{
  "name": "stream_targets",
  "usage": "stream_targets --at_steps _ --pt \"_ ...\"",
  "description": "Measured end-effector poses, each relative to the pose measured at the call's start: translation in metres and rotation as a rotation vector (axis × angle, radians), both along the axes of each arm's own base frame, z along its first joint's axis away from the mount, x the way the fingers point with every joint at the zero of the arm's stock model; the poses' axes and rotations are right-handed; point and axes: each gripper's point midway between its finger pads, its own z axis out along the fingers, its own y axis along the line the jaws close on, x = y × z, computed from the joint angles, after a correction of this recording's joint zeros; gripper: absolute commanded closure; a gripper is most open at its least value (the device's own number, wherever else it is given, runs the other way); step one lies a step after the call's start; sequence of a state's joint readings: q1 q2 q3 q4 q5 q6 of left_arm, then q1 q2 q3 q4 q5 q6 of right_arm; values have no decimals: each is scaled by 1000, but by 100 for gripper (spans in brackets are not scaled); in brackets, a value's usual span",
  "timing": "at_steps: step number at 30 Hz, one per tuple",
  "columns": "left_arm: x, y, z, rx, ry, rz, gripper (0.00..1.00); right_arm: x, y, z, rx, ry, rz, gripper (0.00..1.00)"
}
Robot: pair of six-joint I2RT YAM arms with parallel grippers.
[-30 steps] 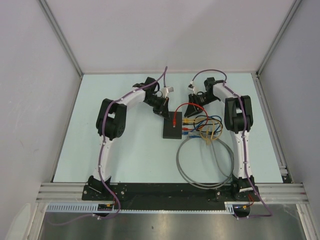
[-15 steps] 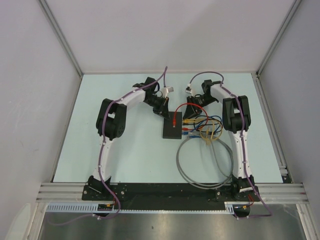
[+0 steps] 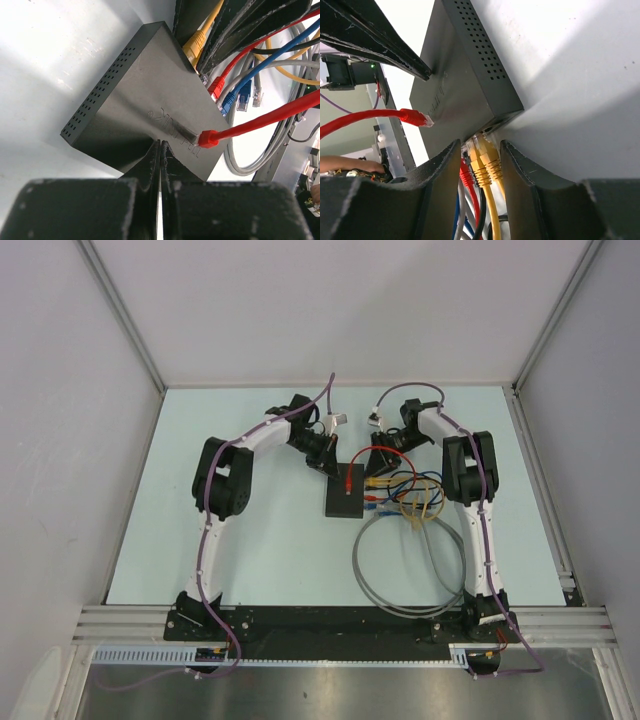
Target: Pull the plug from the switch port
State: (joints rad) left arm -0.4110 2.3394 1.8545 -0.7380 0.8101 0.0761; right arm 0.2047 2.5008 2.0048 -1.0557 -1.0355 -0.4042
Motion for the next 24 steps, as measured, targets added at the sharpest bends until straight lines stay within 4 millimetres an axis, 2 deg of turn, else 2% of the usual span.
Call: stream_targets --at_steps 13,18,21,24 --pt "0 -1 0 1 0 -1 100 0 0 -3 10 -38 37 65" --pt "0 0 0 2 -1 -1 100 -1 0 -3 10 -38 39 63" --pt "0 -1 0 2 -1 -2 100 -1 0 -3 9 -39 41 71" --pt "-1 -1 0 2 -1 -2 100 0 -1 -6 3 -49 48 75"
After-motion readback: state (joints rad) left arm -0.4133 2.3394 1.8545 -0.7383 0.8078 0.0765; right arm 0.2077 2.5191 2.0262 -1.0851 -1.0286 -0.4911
